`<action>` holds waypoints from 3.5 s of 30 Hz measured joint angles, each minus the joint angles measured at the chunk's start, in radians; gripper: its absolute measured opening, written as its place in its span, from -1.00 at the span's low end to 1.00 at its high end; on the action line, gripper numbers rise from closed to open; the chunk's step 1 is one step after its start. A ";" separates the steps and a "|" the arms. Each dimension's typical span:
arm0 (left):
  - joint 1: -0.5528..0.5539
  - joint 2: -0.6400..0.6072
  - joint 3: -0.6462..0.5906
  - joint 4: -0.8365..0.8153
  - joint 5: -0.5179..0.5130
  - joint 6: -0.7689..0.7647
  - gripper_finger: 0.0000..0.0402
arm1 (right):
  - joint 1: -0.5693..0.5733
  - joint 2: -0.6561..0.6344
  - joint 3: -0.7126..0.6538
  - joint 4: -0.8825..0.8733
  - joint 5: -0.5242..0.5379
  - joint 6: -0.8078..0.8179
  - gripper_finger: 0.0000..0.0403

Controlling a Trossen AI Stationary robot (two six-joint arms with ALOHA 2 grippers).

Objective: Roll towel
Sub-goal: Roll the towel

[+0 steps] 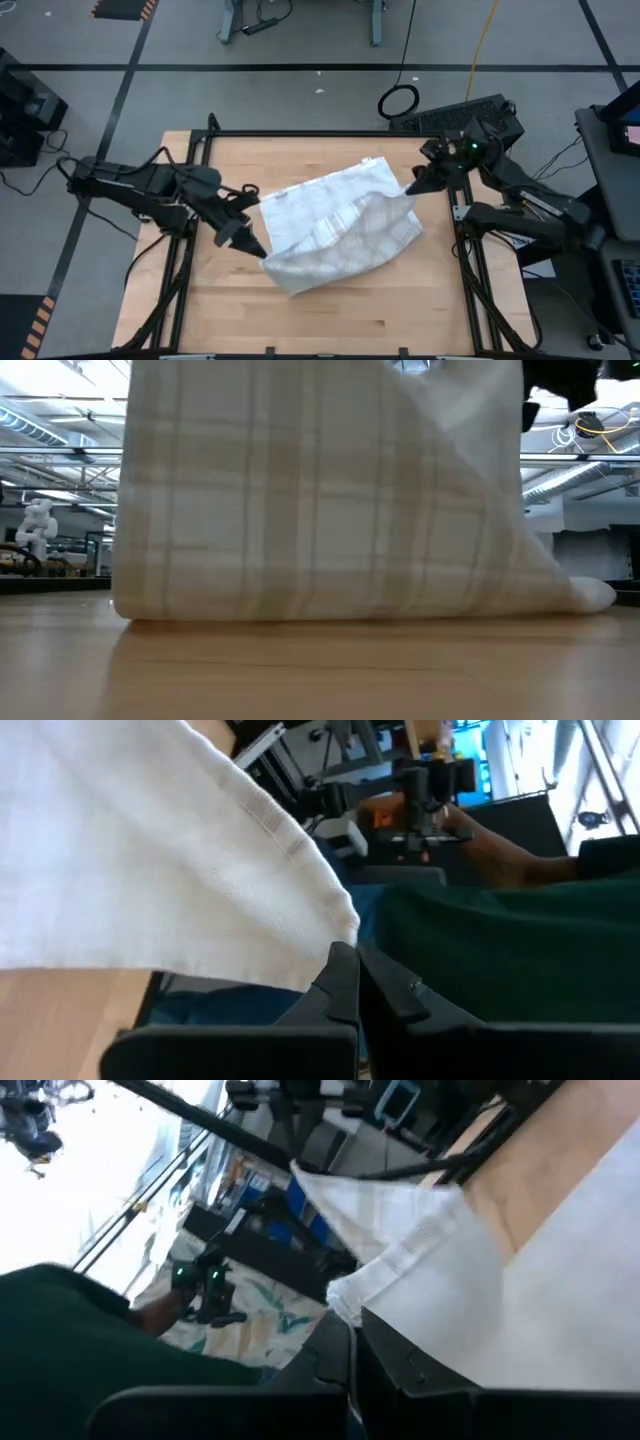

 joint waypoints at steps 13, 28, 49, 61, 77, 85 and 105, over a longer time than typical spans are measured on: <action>0.012 -0.095 0.004 -0.267 -0.112 0.155 -1.00 | 0.017 -0.283 0.008 -0.172 0.219 0.173 -1.00; 0.139 -0.183 0.093 -0.368 -0.264 0.357 -1.00 | 0.127 -0.230 0.210 -0.449 0.415 0.034 -1.00; -0.274 0.089 0.093 0.015 -0.390 0.070 -1.00 | 0.171 -0.233 0.350 -0.775 0.181 -0.073 -1.00; -0.324 0.151 0.093 -0.382 -0.638 -0.081 -1.00 | 0.171 -0.232 0.324 -1.144 0.691 -0.490 -1.00; -0.248 0.246 0.091 -0.774 -0.855 -0.043 -1.00 | 0.170 -0.039 0.120 -0.757 0.993 -0.693 -1.00; -0.154 0.328 0.091 -0.818 -0.907 0.037 -1.00 | 0.148 0.139 0.080 -0.635 1.118 -0.781 -1.00; -0.013 0.515 0.069 -0.896 -0.970 0.109 -1.00 | -0.023 0.504 0.079 -0.384 1.118 -0.916 -1.00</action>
